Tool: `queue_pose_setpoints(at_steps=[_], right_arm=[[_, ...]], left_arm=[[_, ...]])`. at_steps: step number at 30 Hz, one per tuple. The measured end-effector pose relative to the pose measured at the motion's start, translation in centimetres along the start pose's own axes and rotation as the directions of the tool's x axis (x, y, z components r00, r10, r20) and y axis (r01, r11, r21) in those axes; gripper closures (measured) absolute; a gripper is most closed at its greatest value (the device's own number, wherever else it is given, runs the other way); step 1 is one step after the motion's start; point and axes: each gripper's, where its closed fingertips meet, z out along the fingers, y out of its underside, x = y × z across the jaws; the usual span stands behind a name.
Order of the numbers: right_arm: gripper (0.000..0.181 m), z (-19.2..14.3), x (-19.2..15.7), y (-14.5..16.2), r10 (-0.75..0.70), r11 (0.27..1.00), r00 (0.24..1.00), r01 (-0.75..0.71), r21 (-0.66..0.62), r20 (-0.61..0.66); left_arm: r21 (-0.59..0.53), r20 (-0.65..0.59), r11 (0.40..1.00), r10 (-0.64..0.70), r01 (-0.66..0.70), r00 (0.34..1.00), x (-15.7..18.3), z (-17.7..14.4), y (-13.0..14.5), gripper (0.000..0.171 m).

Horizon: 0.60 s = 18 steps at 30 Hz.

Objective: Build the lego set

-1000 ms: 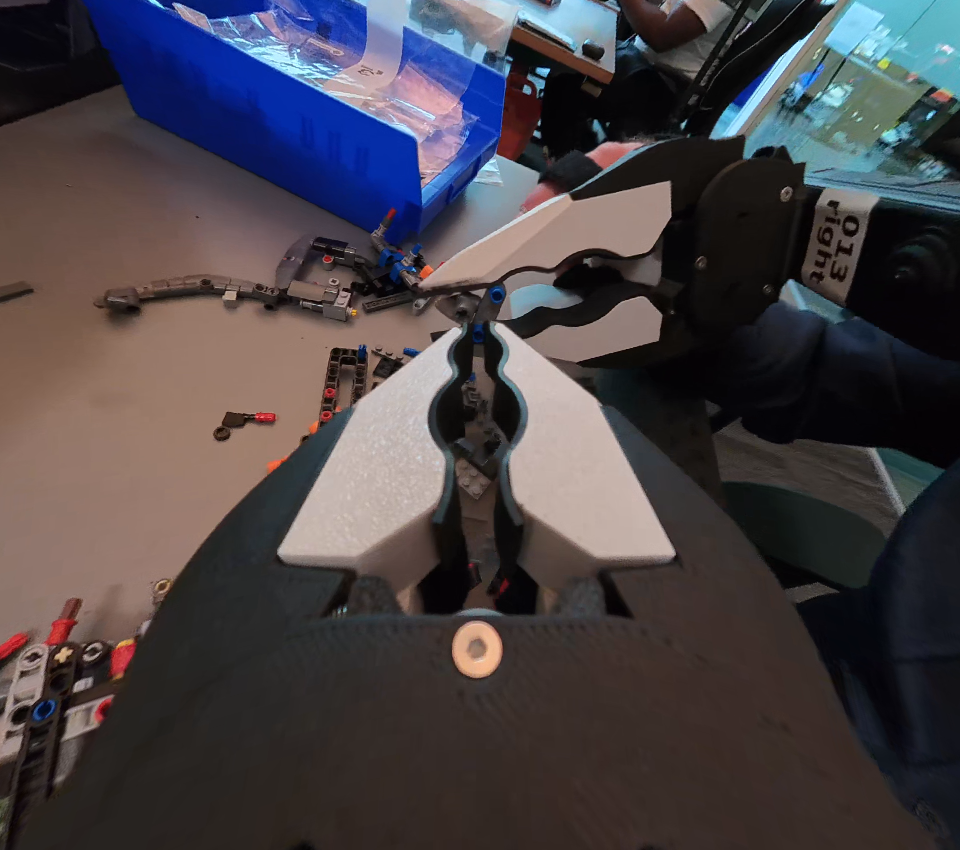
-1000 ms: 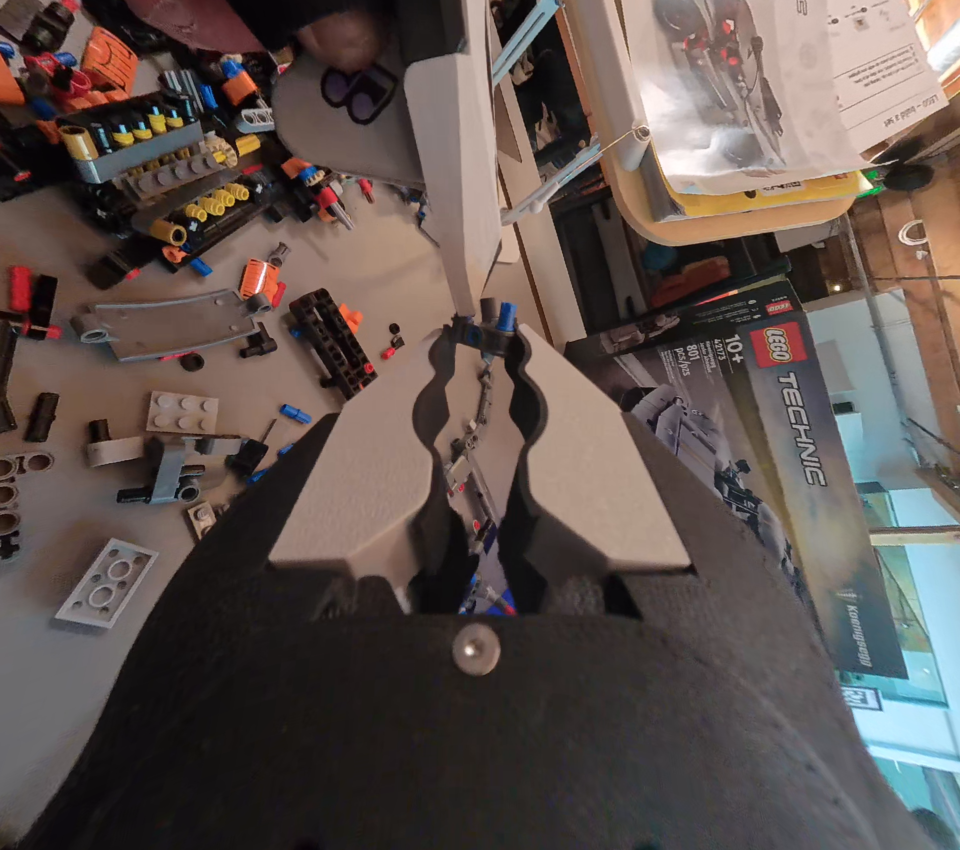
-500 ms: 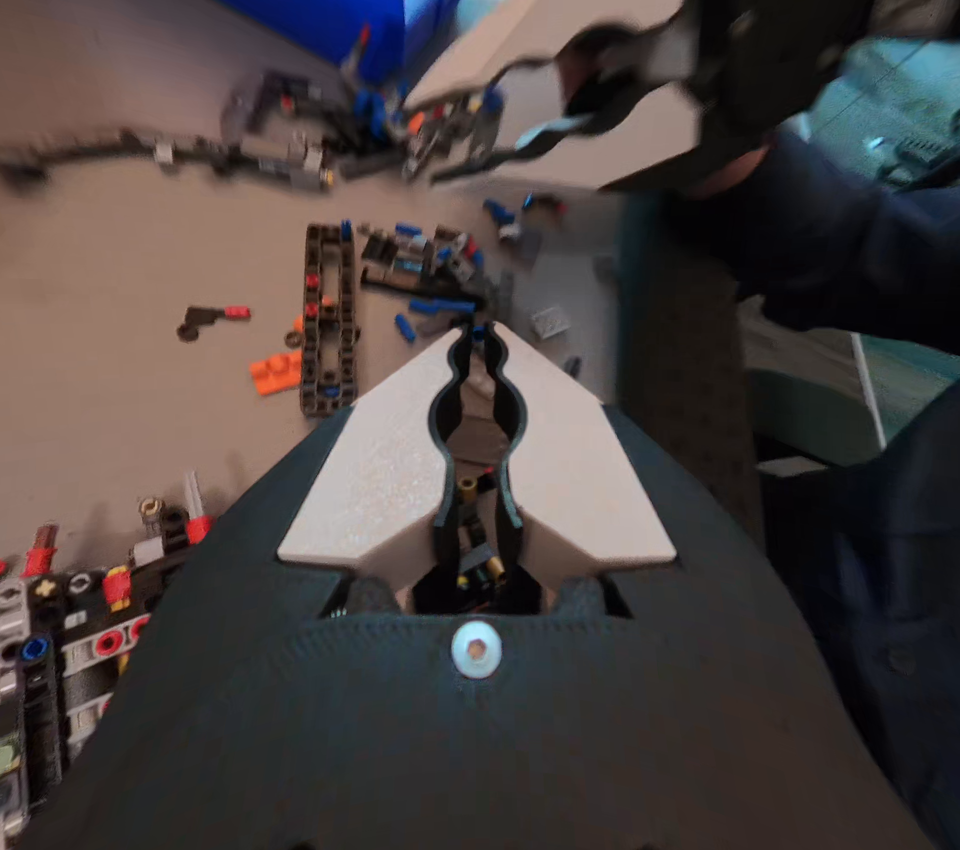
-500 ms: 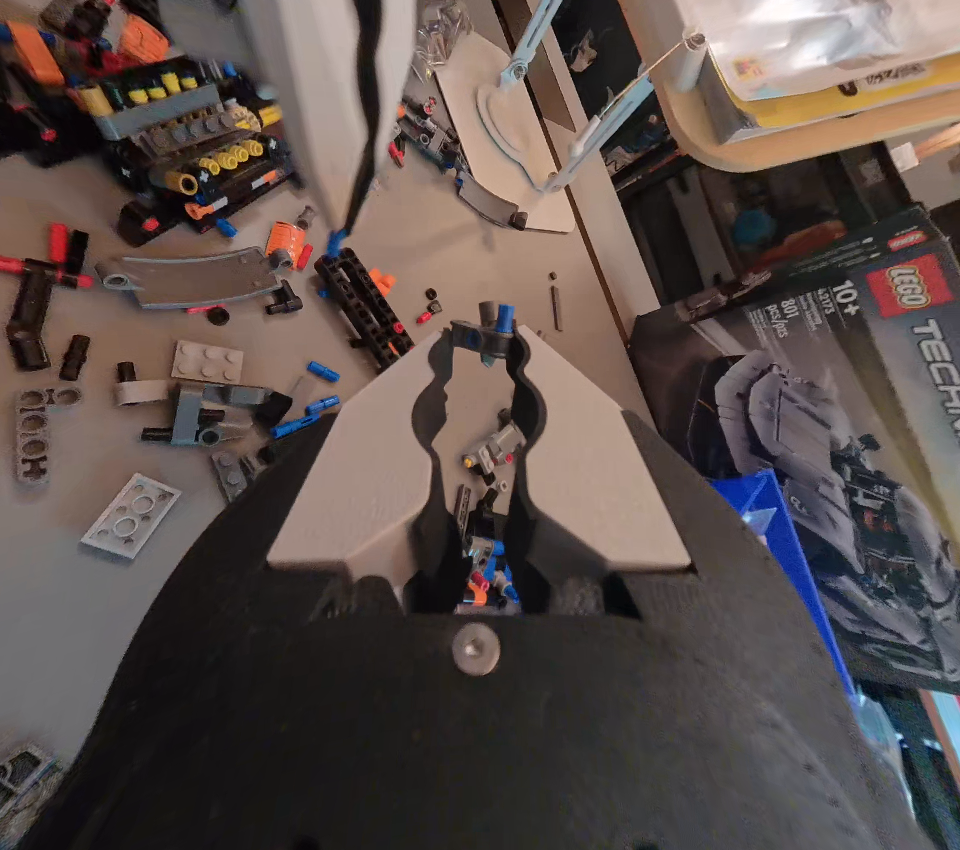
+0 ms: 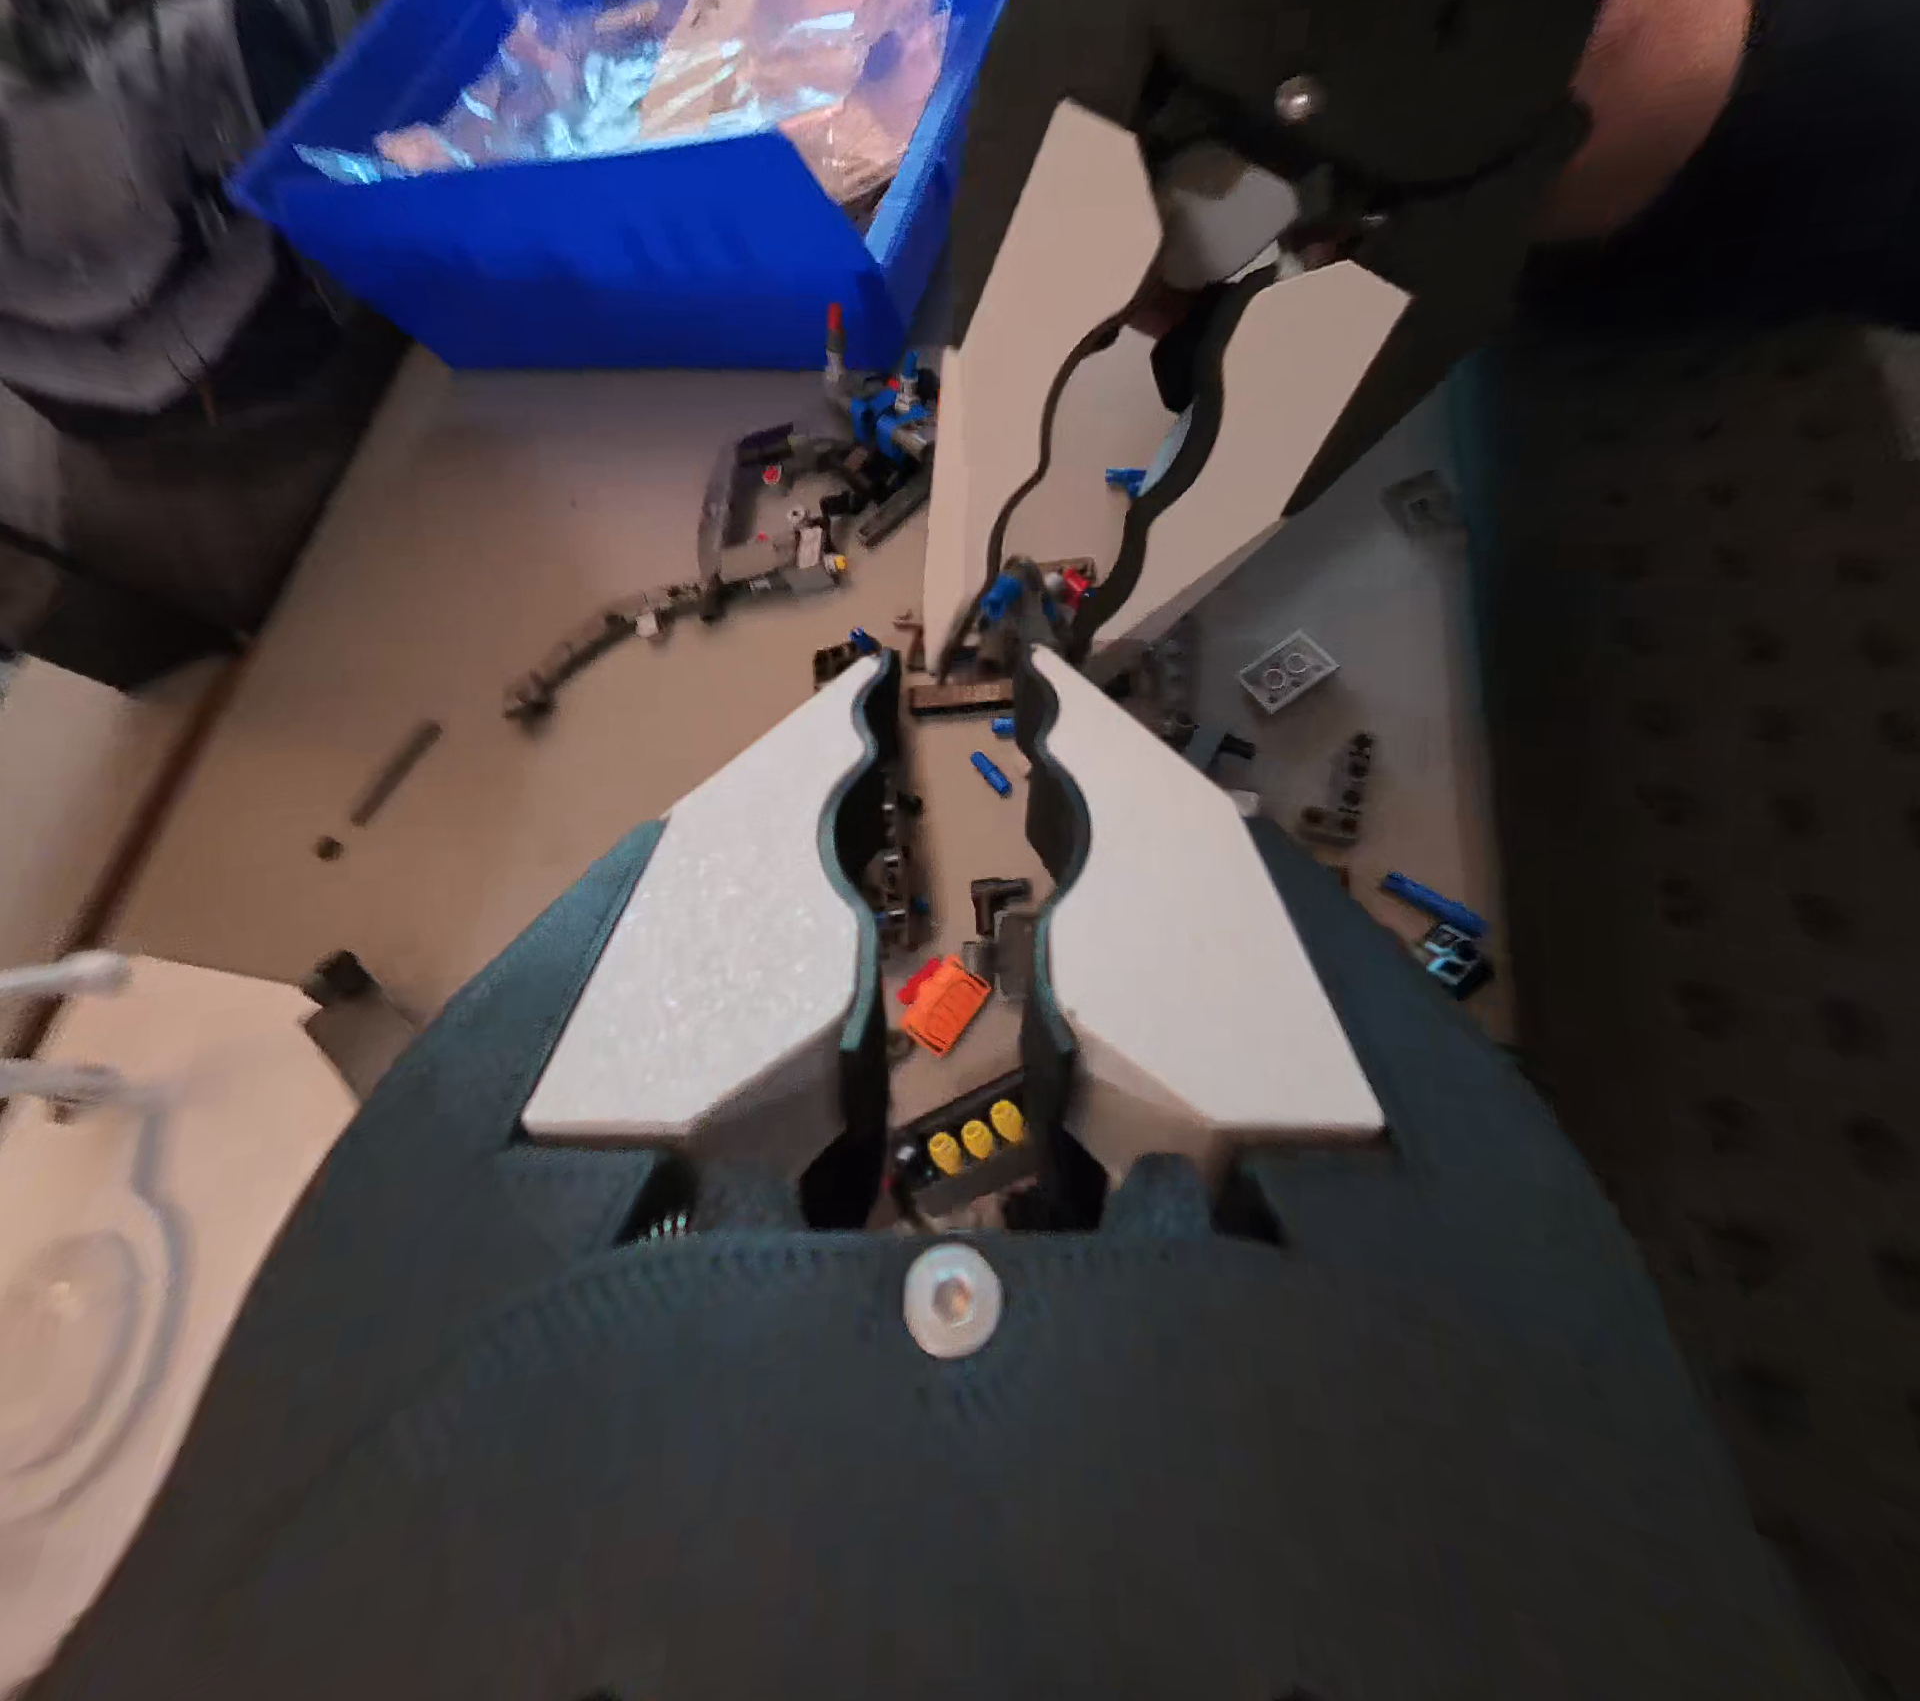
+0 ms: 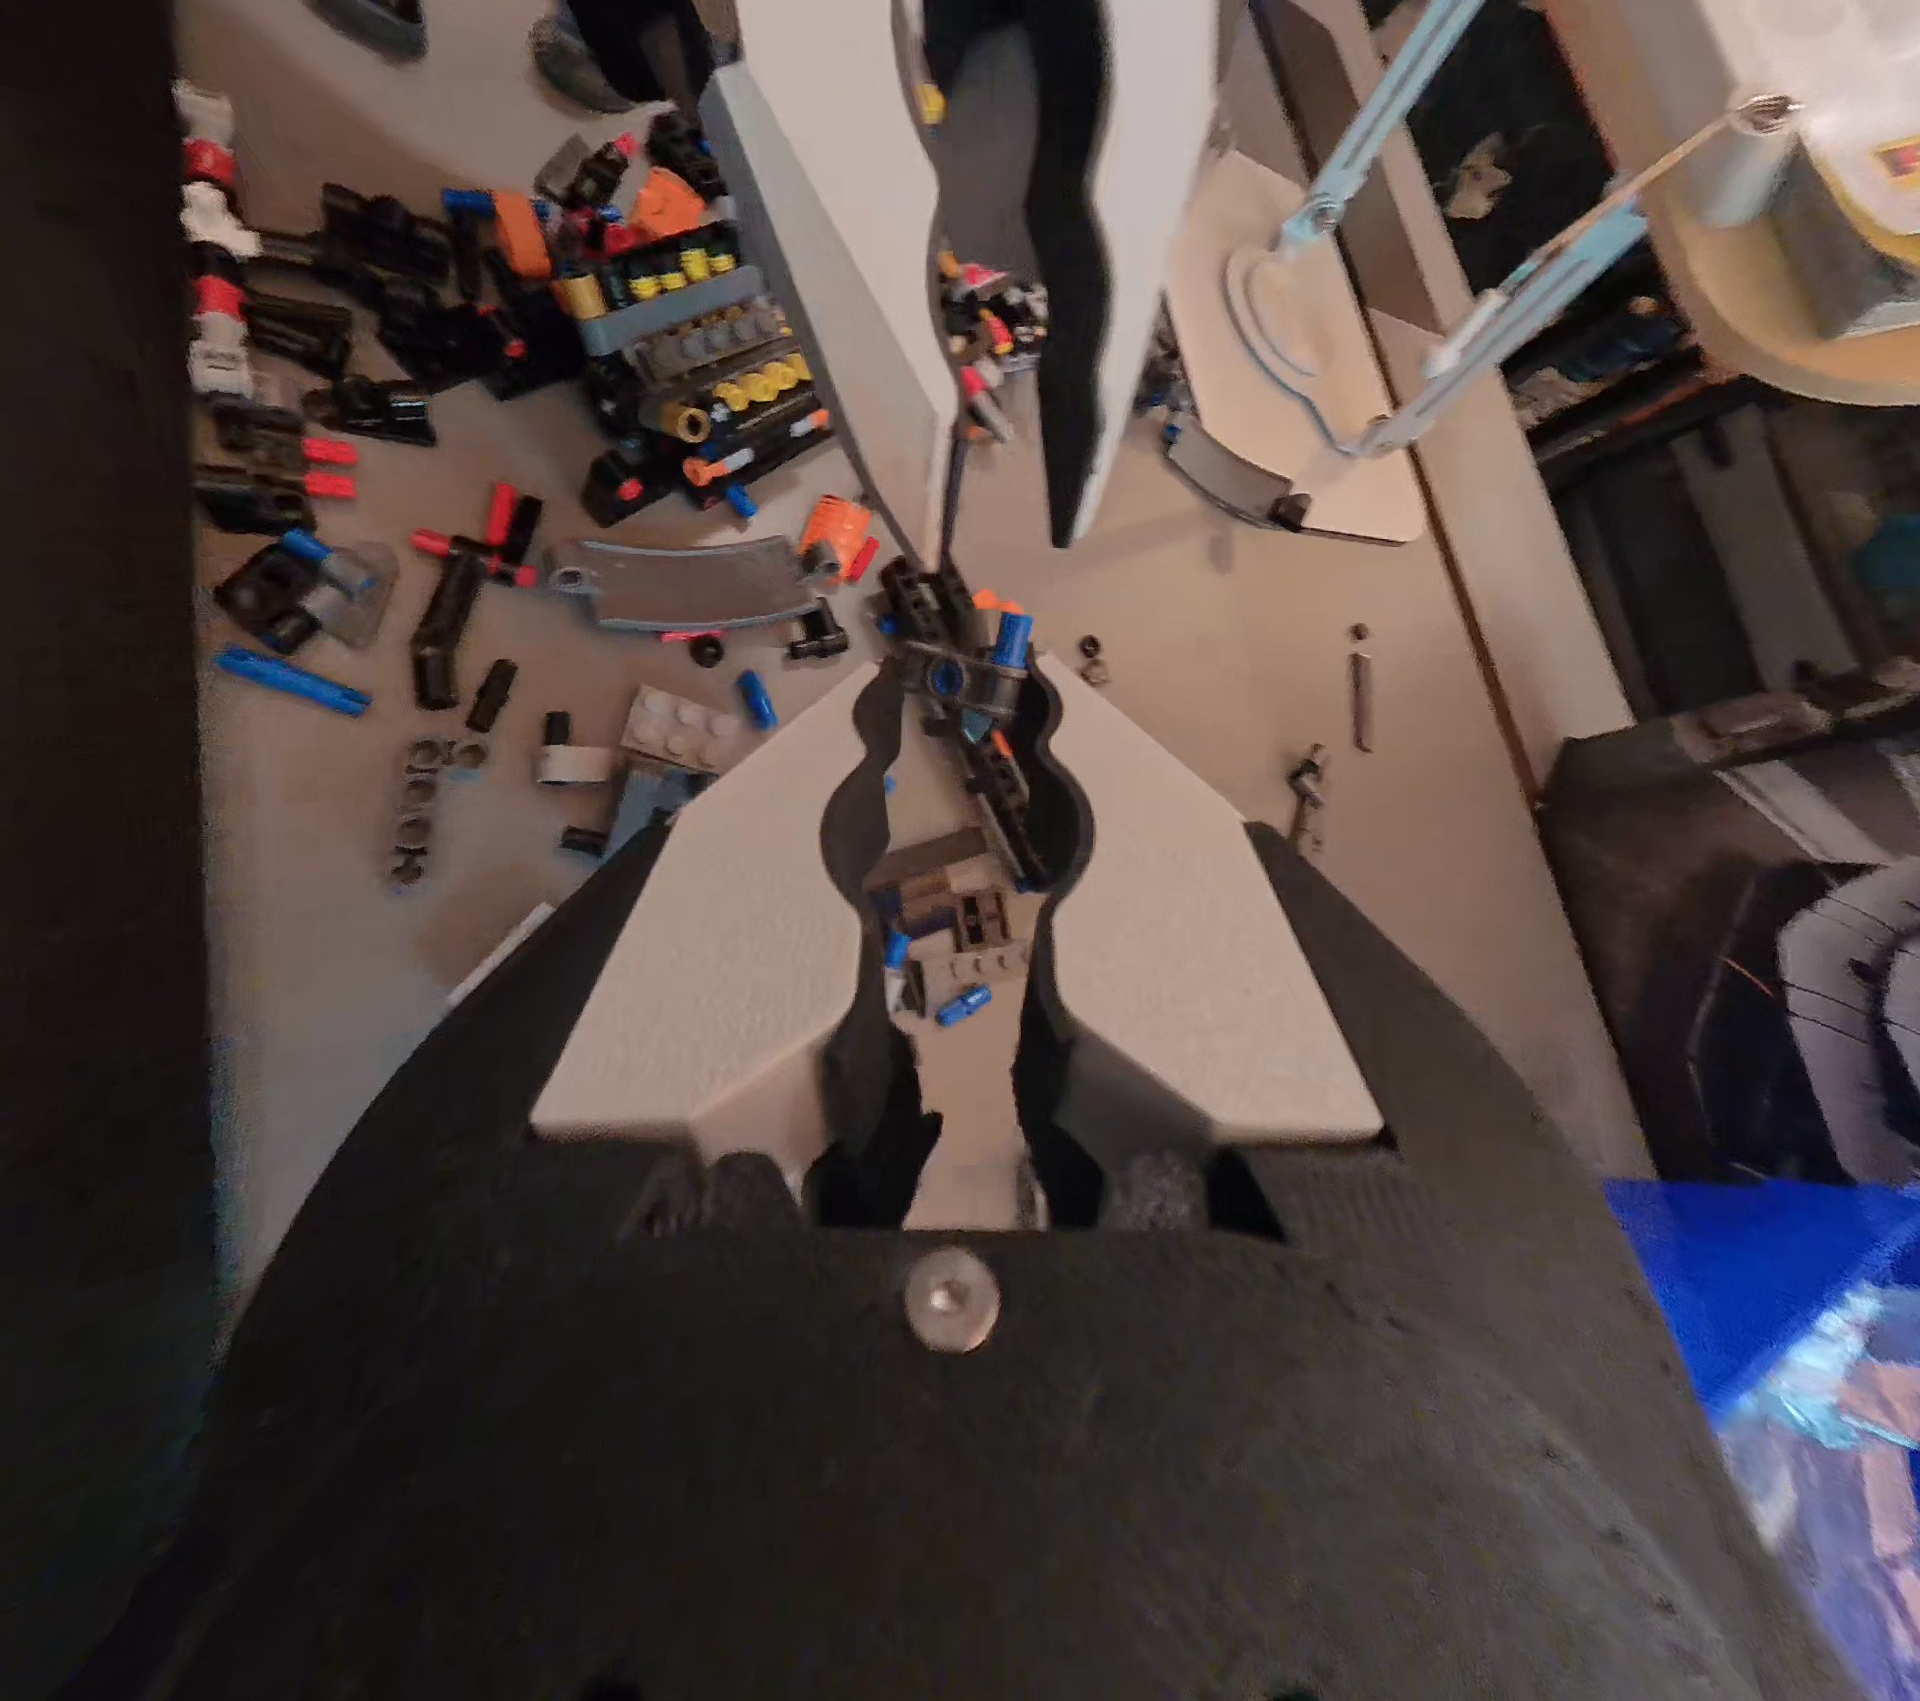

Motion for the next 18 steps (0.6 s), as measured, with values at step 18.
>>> queue_pose_setpoints(at_steps=[18], right_arm=[[0.162, 0.6, -1.9, -0.2, -0.085, 0.996, 0.995, 0.086, -0.023, 0.061]], left_arm=[[-0.068, 0.02, 0.97, 0.237, -0.236, 0.971, 2.1, 0.5, 0.1, 0.17]])
